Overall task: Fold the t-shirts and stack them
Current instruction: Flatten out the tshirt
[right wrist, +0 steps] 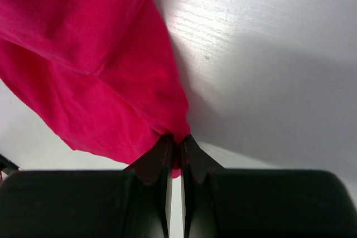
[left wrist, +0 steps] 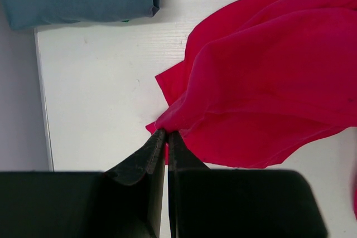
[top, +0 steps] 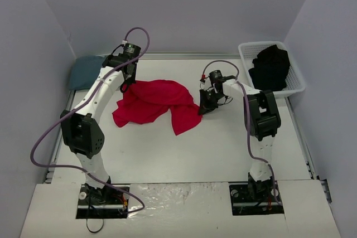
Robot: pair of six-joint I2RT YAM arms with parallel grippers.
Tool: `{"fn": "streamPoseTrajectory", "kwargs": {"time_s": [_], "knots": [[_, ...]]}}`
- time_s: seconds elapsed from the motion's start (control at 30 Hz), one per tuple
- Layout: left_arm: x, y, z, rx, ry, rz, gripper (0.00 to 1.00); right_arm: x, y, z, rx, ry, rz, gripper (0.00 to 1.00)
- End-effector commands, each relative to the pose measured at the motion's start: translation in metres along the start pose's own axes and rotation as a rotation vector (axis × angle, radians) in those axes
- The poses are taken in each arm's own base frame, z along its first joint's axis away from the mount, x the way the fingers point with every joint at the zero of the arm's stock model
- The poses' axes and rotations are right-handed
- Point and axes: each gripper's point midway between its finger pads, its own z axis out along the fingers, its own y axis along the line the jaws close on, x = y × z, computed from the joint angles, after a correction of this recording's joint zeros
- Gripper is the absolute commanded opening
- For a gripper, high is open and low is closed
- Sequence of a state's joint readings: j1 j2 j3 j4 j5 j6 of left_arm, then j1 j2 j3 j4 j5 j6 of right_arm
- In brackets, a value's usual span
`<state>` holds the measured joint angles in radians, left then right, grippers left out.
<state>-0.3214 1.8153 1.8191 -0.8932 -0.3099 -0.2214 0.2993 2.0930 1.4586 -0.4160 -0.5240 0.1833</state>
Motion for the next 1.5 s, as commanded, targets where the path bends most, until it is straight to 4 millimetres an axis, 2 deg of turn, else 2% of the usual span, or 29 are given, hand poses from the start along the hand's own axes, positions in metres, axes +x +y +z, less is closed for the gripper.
{"fn": "streamPoseTrajectory", "kwargs": {"time_s": [0.0, 0.1, 0.17, 0.2, 0.3, 0.33, 0.4, 0.43, 0.5, 0.53, 0.6, 0.63, 0.7, 0.77, 0.83, 0.87, 0.93, 0.97, 1.0, 1.03, 1.1, 1.13, 1.17, 1.23, 1.3, 1.33, 1.37, 1.4, 1.47], "knots": [[-0.01, 0.009, -0.027, 0.007, -0.054, -0.023, 0.02, 0.0, 0.004, -0.01, 0.021, -0.004, -0.004, 0.0], [-0.016, 0.013, -0.029, -0.012, -0.065, -0.044, 0.02, -0.02, 0.006, -0.031, 0.061, -0.086, -0.002, 0.0], [-0.027, 0.02, -0.035, -0.035, -0.098, -0.078, 0.02, -0.054, -0.001, -0.062, 0.155, -0.22, 0.014, 0.0], [-0.032, 0.022, -0.038, -0.04, -0.114, -0.094, 0.02, -0.079, -0.001, -0.087, 0.205, -0.315, 0.01, 0.0], [-0.053, 0.036, -0.045, -0.067, -0.159, -0.13, 0.02, -0.122, -0.01, -0.13, 0.256, -0.466, 0.045, 0.0], [-0.058, 0.041, -0.046, -0.08, -0.166, -0.137, 0.02, -0.147, -0.007, -0.158, 0.272, -0.558, 0.044, 0.0], [-0.07, 0.057, -0.047, -0.106, -0.188, -0.183, 0.02, -0.172, -0.023, -0.184, 0.278, -0.635, 0.099, 0.0], [-0.073, 0.062, -0.046, -0.109, -0.194, -0.2, 0.02, -0.194, -0.017, -0.212, 0.256, -0.716, 0.098, 0.0], [-0.084, 0.077, -0.048, -0.113, -0.215, -0.261, 0.02, -0.214, -0.029, -0.235, 0.244, -0.78, 0.141, 0.0], [-0.087, 0.081, -0.05, -0.112, -0.226, -0.284, 0.02, -0.23, -0.018, -0.265, 0.217, -0.858, 0.125, 0.0], [-0.096, 0.092, -0.055, -0.094, -0.259, -0.371, 0.02, -0.251, -0.01, -0.301, 0.175, -0.954, 0.115, 0.0], [-0.098, 0.093, -0.056, -0.078, -0.266, -0.405, 0.02, -0.252, -0.015, -0.298, 0.173, -0.946, 0.129, 0.0], [-0.104, 0.095, -0.06, -0.037, -0.283, -0.497, 0.02, -0.264, -0.005, -0.329, 0.147, -1.029, 0.112, 0.0], [-0.114, 0.096, -0.069, -0.013, -0.334, -0.542, 0.02, -0.265, 0.002, -0.352, 0.139, -1.082, 0.107, 0.0], [-0.115, 0.09, -0.073, 0.028, -0.346, -0.573, 0.02, -0.262, 0.004, -0.361, 0.141, -1.094, 0.107, 0.0], [-0.115, 0.089, -0.084, 0.038, -0.362, -0.577, 0.02, -0.255, 0.008, -0.373, 0.139, -1.109, 0.102, 0.0], [-0.103, 0.094, -0.1, 0.016, -0.36, -0.577, 0.02, -0.242, 0.003, -0.364, 0.144, -1.065, 0.115, 0.0], [-0.097, 0.093, -0.106, 0.01, -0.36, -0.571, 0.02, -0.228, 0.013, -0.379, 0.139, -1.083, 0.101, 0.0], [-0.092, 0.096, -0.114, 0.0, -0.367, -0.562, 0.02, -0.218, 0.006, -0.363, 0.151, -1.036, 0.121, 0.0], [-0.082, 0.102, -0.129, -0.022, -0.387, -0.562, 0.02, -0.204, 0.021, -0.381, 0.143, -1.062, 0.104, 0.0], [-0.072, 0.108, -0.145, -0.038, -0.398, -0.55, 0.02, -0.188, 0.023, -0.377, 0.174, -1.051, 0.112, 0.0], [-0.067, 0.117, -0.159, -0.07, -0.423, -0.554, 0.02, -0.174, 0.043, -0.393, 0.17, -1.084, 0.083, 0.0], [-0.064, 0.115, -0.165, -0.078, -0.426, -0.535, 0.02, -0.167, 0.046, -0.393, 0.189, -1.082, 0.069, 0.0], [-0.057, 0.118, -0.178, -0.089, -0.445, -0.526, 0.02, -0.148, 0.059, -0.417, 0.229, -1.138, 0.061, 0.0], [-0.054, 0.118, -0.196, -0.06, -0.488, -0.559, 0.02, -0.134, 0.057, -0.428, 0.258, -1.166, 0.086, 0.0], [-0.053, 0.117, -0.202, -0.038, -0.51, -0.574, 0.02, -0.12, 0.065, -0.449, 0.257, -1.218, 0.083, 0.0], [-0.049, 0.111, -0.199, -0.017, -0.509, -0.576, 0.02, -0.114, 0.064, -0.458, 0.274, -1.244, 0.1, 0.0], [-0.055, 0.112, -0.22, 0.022, -0.591, -0.601, 0.02, -0.102, 0.064, -0.472, 0.295, -1.286, 0.116, 0.0], [-0.057, 0.111, -0.231, 0.043, -0.638, -0.594, 0.02, -0.093, 0.065, -0.488, 0.313, -1.335, 0.127, 0.0]]}}
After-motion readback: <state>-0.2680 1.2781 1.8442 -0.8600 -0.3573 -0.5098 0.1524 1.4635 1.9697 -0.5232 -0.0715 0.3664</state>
